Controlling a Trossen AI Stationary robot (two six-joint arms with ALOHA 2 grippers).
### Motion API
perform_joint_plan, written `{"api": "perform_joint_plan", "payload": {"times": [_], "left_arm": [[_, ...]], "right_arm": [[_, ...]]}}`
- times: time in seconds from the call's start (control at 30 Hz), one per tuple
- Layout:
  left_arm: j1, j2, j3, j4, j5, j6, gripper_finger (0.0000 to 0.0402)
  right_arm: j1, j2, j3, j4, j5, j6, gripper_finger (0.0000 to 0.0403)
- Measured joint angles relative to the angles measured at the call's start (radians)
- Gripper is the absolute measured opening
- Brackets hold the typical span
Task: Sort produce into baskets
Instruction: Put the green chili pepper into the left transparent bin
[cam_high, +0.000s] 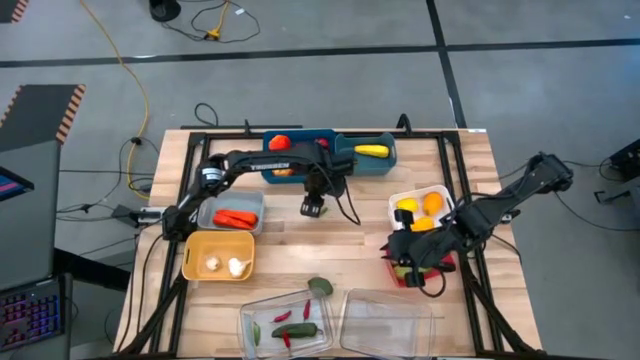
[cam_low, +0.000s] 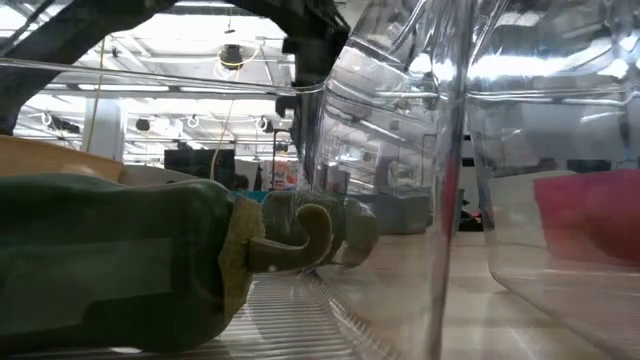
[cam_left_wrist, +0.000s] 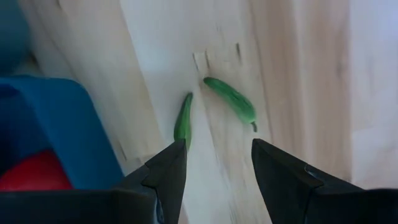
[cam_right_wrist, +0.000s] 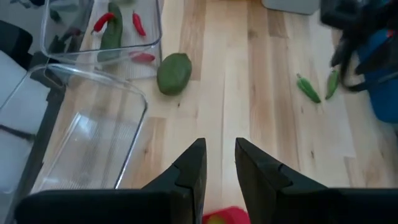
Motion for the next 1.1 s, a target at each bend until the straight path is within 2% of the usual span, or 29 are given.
{"api": "perform_joint_plan", "payload": {"times": [0.23,0.47,0.73,0.93,1.1], "left_arm": [[0.002,0.056,-0.001,0.008,-0.011,0.002,0.0168],[0.002,0.069,-0.001,0.039,-0.076,-0.013,0.0168],[-0.003,0.117,-0.002,0.070,-0.088,-0.017,0.0168],[-0.002,0.138,-0.003,0.090,-0.139,-0.014,0.0168],[-0.002,0.136,-0.002,0.115,-0.150,-0.036,0.0153]], "right_arm": [[-0.020,-0.012,0.000,0.002,0.002,-0.027,0.0111],[-0.038,-0.012,0.000,0.003,0.002,-0.032,0.0111],[-0.037,-0.012,0.000,0.004,0.001,-0.046,0.0111],[-0.037,-0.012,-0.001,0.003,0.001,-0.048,0.0111],[-0.037,-0.012,-0.001,0.003,0.000,-0.054,0.0111]]}}
